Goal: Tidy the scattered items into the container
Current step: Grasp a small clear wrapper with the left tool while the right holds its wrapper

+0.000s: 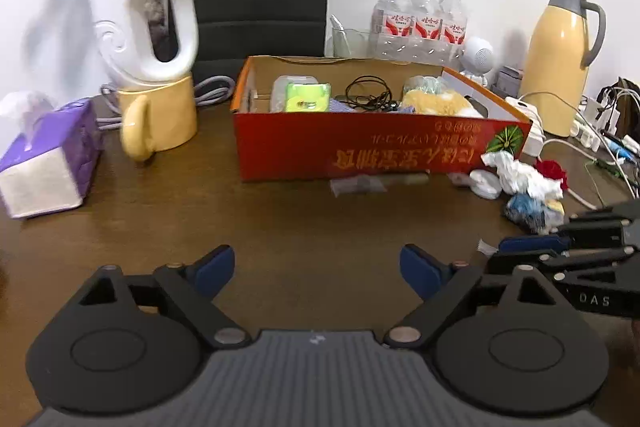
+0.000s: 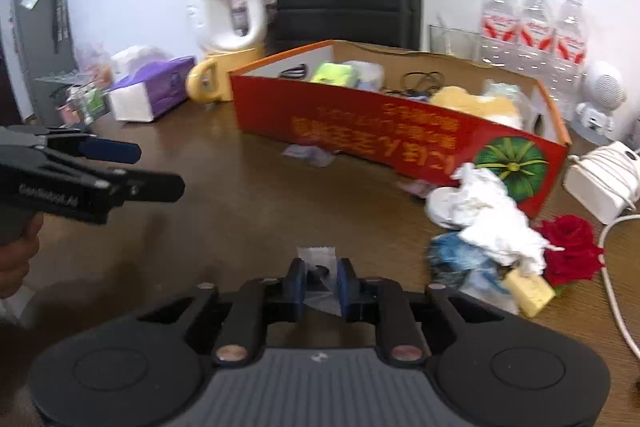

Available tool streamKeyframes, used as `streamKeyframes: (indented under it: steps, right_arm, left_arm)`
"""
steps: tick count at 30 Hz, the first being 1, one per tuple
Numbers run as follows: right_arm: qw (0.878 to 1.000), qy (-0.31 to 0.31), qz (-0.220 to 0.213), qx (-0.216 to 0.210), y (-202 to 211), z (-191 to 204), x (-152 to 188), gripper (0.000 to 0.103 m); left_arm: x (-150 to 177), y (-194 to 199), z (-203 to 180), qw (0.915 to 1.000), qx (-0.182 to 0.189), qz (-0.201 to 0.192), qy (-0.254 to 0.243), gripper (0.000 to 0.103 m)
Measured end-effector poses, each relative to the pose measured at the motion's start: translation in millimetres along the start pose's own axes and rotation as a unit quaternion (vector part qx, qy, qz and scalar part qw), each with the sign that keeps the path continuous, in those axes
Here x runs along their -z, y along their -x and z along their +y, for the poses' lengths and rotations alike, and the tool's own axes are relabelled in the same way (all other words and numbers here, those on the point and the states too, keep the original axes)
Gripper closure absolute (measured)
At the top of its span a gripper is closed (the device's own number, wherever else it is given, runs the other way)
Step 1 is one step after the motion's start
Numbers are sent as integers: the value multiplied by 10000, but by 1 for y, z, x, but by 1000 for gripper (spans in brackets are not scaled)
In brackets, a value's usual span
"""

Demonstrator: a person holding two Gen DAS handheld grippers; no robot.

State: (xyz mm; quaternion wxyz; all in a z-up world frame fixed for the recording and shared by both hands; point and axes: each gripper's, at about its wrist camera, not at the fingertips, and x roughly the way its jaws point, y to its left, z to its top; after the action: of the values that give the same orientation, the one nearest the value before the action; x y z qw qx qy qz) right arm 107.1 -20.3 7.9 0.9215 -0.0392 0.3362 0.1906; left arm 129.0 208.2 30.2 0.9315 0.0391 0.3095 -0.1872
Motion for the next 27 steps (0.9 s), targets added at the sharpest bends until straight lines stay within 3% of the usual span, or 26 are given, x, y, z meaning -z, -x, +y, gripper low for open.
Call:
streamKeyframes:
  steps: [3, 6, 9, 12, 15, 19, 21, 24, 27]
  right_arm:
    - [9992, -304, -206, 145, 7, -13, -3, 90]
    - [9959, -648, -620, 139, 20, -27, -7, 90]
    - [9915, -810, -1017, 26, 33, -36, -5, 90]
    - [9888, -853, -1216, -108, 40, -38, -5, 90]
    - [9890, -781, -1242, -194, 42, -38, -7, 90]
    - [9886, -848, -1200, -323, 37, -38, -8, 91]
    - [9884, -885, -1195, -314, 38, -38, -7, 91]
    - [9898, -846, -1137, -177, 39, -38, -5, 91]
    - [9943, -675, -816, -85, 33, -41, -4, 86]
  left_arm:
    - [-14, -21, -8, 10000, 70, 6, 11, 23]
    - [-31, -45, -19, 9998, 195, 0, -76, 27]
    - [-43, -70, -29, 9992, 299, 255, 7, 27]
    - [-50, -90, -41, 9993, 117, 369, -2, 33]
    - [-50, -100, -47, 9994, 2, 329, -56, 41]
    - [-50, -107, -42, 9990, -133, 391, 172, 64]
    - [-52, -109, -40, 9988, -119, 443, 186, 64]
    - [-53, -109, -42, 9987, -180, 483, 21, 76]
    - [-47, -101, -43, 9992, -162, 361, -69, 90]
